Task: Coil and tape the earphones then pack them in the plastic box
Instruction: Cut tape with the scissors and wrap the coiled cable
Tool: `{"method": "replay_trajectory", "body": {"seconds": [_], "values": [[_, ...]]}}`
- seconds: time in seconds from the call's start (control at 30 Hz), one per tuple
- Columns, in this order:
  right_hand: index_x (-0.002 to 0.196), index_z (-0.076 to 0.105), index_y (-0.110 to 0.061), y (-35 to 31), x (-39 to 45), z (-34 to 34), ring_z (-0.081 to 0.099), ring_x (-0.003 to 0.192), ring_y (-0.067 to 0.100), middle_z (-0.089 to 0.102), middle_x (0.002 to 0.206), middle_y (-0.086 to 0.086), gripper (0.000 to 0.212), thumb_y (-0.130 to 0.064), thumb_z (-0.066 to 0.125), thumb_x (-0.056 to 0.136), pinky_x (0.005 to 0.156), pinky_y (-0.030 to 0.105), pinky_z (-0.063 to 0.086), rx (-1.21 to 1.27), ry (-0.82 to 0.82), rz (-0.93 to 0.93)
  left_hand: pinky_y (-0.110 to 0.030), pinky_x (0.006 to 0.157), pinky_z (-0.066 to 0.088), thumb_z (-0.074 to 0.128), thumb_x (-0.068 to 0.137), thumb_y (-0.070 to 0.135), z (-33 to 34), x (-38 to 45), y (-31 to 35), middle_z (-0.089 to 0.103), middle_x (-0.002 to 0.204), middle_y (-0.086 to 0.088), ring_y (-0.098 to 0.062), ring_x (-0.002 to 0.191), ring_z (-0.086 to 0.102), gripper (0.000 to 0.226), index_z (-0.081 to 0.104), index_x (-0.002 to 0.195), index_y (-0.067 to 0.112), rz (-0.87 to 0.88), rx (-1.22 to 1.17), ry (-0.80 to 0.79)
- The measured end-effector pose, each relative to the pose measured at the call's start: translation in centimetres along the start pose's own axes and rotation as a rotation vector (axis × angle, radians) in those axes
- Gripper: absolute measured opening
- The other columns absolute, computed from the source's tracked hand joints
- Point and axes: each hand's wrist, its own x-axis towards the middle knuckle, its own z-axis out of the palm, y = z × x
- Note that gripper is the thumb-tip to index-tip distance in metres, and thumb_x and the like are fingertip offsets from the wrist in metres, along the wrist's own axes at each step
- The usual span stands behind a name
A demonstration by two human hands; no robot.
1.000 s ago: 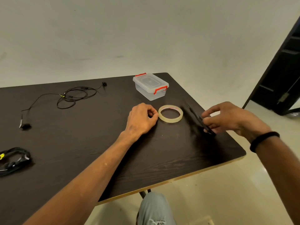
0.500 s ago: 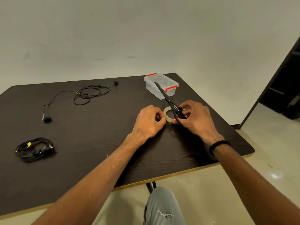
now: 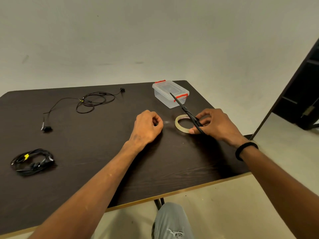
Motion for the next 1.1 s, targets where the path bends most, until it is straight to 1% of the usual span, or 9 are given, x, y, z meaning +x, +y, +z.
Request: {"method": "replay_trajectory", "body": {"seconds": [0.1, 0.23, 0.3, 0.4, 0.5, 0.6, 0.83, 0.97, 1.1], "values": [[0.113, 0.073, -0.026, -0.2, -0.4, -0.4, 0.079, 0.083, 0.014, 0.082, 0.087, -0.002, 0.059, -0.049, 0.098, 0.064, 0.088, 0.038, 0.061, 0.083, 0.021, -0.046, -0.027, 0.074, 0.058, 0.071, 0.092, 0.025, 0.0, -0.1, 0.2, 0.066, 0.087, 0.006, -0.007, 0.069, 0.062, 0.009, 0.071, 0.083, 0.024, 0.004, -0.006, -0.018], [0.105, 0.075, -0.015, -2.0, -3.3, -0.7, 0.075, 0.064, 0.014, 0.081, 0.076, 0.003, 0.055, -0.053, 0.088, 0.068, 0.068, 0.028, 0.06, 0.302, 0.104, -0.093, -0.019, 0.068, 0.054, 0.071, 0.093, 0.024, -0.1, -0.4, 0.2, 0.067, 0.083, 0.008, -0.006, 0.065, 0.063, 0.01, 0.071, 0.083, 0.024, 0.006, -0.016, -0.017], [0.097, 0.071, -0.006, -2.9, -5.4, -0.8, 0.068, 0.064, 0.023, 0.077, 0.075, 0.011, 0.057, -0.054, 0.087, 0.07, 0.063, 0.031, 0.058, 0.529, 0.002, -0.029, -0.019, 0.069, 0.054, 0.071, 0.093, 0.024, -0.1, -0.5, 0.3, 0.067, 0.082, 0.008, -0.006, 0.065, 0.063, 0.009, 0.071, 0.083, 0.024, 0.017, -0.016, -0.013], [0.091, 0.066, -0.013, -3.5, -8.2, -0.8, 0.062, 0.063, 0.023, 0.067, 0.073, 0.01, 0.044, -0.054, 0.078, 0.083, 0.058, 0.028, 0.056, 0.753, -0.262, 0.163, -0.023, 0.073, 0.055, 0.07, 0.092, 0.025, -0.1, -0.6, 0.2, 0.067, 0.082, 0.007, -0.007, 0.066, 0.062, 0.008, 0.07, 0.084, 0.024, 0.033, -0.001, 0.0], [0.087, 0.065, -0.012, -3.9, -9.4, -0.6, 0.061, 0.052, 0.02, 0.067, 0.072, 0.015, 0.045, -0.056, 0.077, 0.083, 0.05, 0.023, 0.055, 0.811, -0.365, 0.375, -0.025, 0.072, 0.051, 0.069, 0.091, 0.027, 0.0, -0.7, 0.2, 0.066, 0.086, 0.005, -0.007, 0.068, 0.059, 0.007, 0.07, 0.084, 0.024, 0.06, 0.022, 0.036], [0.091, 0.064, -0.01, -4.2, -9.5, -0.3, 0.06, 0.05, 0.019, 0.067, 0.071, 0.015, 0.049, -0.056, 0.078, 0.081, 0.048, 0.022, 0.055, 0.829, -0.386, 0.472, -0.02, 0.071, 0.041, 0.068, 0.093, 0.026, 0.0, -1.0, 0.3, 0.06, 0.09, 0.005, -0.005, 0.07, 0.054, 0.007, 0.069, 0.086, 0.024, 0.065, 0.038, 0.045], [0.089, 0.065, -0.008, -5.2, -8.3, 0.5, 0.061, 0.052, 0.017, 0.068, 0.072, 0.012, 0.052, -0.055, 0.082, 0.077, 0.047, 0.02, 0.055, 0.901, -0.355, 0.517, -0.021, 0.072, 0.043, 0.068, 0.094, 0.025, -0.1, -1.1, 0.3, 0.06, 0.094, 0.004, -0.008, 0.074, 0.057, 0.007, 0.072, 0.092, 0.02, 0.08, 0.046, 0.057], [0.099, 0.067, -0.006, -5.5, -8.0, 1.1, 0.061, 0.053, 0.016, 0.069, 0.074, 0.011, 0.056, -0.054, 0.084, 0.075, 0.05, 0.019, 0.055, 0.932, -0.357, 0.514, -0.022, 0.072, 0.042, 0.068, 0.093, 0.025, -0.1, -1.0, 0.2, 0.06, 0.093, 0.003, -0.01, 0.073, 0.056, 0.008, 0.072, 0.091, 0.019, 0.099, 0.054, 0.077], [0.099, 0.07, -0.005, -5.4, -7.8, 1.4, 0.061, 0.052, 0.015, 0.069, 0.074, 0.012, 0.054, -0.051, 0.084, 0.076, 0.049, 0.019, 0.055, 0.943, -0.332, 0.5, -0.025, 0.074, 0.049, 0.069, 0.093, 0.025, -0.1, -1.1, 0.2, 0.059, 0.092, 0.004, -0.01, 0.073, 0.057, 0.008, 0.072, 0.09, 0.019, 0.112, 0.051, 0.075]]}}
